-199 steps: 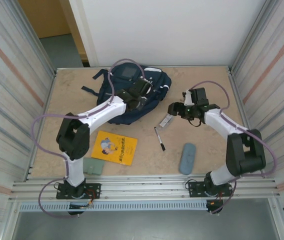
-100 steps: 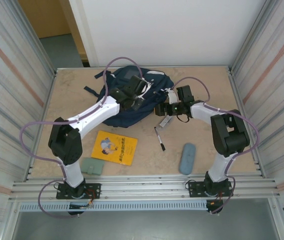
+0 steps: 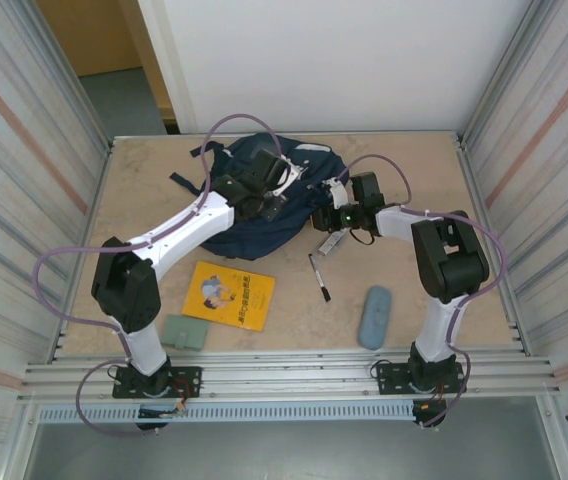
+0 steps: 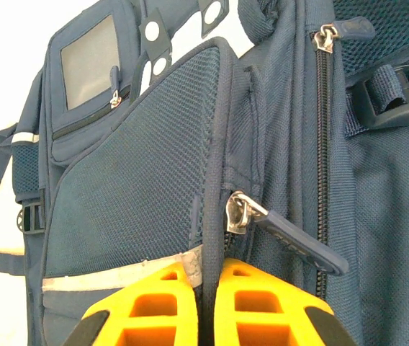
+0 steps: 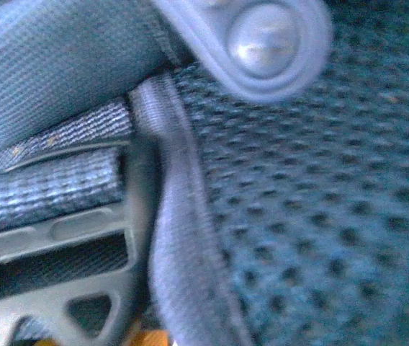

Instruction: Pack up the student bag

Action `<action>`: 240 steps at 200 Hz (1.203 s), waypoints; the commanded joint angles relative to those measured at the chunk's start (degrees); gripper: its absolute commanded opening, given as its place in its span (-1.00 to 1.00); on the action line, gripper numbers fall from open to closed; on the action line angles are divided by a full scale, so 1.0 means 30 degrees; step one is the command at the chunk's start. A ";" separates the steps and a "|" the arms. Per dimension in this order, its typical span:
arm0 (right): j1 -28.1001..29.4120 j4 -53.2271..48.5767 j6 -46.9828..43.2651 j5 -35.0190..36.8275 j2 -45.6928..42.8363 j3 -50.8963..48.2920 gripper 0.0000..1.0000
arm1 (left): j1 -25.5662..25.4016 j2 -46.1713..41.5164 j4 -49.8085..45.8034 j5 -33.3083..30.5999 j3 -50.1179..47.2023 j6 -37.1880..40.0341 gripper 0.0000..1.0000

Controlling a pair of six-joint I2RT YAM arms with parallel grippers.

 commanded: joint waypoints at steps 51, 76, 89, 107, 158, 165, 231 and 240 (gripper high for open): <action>0.2753 -0.1121 -0.2477 0.2514 -0.3496 -0.2123 -0.92 | 0.0351 -0.1347 0.1789 -0.0643 -0.0125 -0.0918 -1.00; 0.4397 -0.2361 -0.2666 0.2846 -0.3541 -0.1744 -0.92 | 0.0440 -0.1073 0.2119 -0.0527 -0.0223 -0.1764 -1.00; 0.5725 -0.2692 -0.2694 0.3504 -0.3454 -0.1611 -0.91 | 0.0442 -0.0777 0.2111 -0.0328 -0.0004 -0.2159 -1.00; 0.7462 -0.2755 -0.2530 0.4091 -0.2883 -0.1153 -0.88 | 0.0389 -0.0494 0.2101 -0.0104 0.0121 -0.2843 -1.00; 1.0570 -0.1998 -0.1480 0.3866 -0.1371 0.0074 -0.80 | 0.0350 0.0326 0.2495 0.0332 0.0008 -0.4126 -1.00; 1.0701 -0.1946 -0.1237 0.3790 -0.1252 0.0233 -0.80 | 0.0352 0.0387 0.2624 0.0362 -0.0120 -0.4139 -1.00; 1.0402 -0.0621 0.0420 0.4237 -0.2684 -0.1631 -0.18 | 0.0586 0.0583 0.2523 0.0896 -0.0572 -0.4357 -1.00; 1.0073 -0.0414 0.0680 0.4232 -0.3263 -0.2368 -0.10 | 0.0588 0.0415 0.2405 0.0909 -0.0609 -0.4267 -1.00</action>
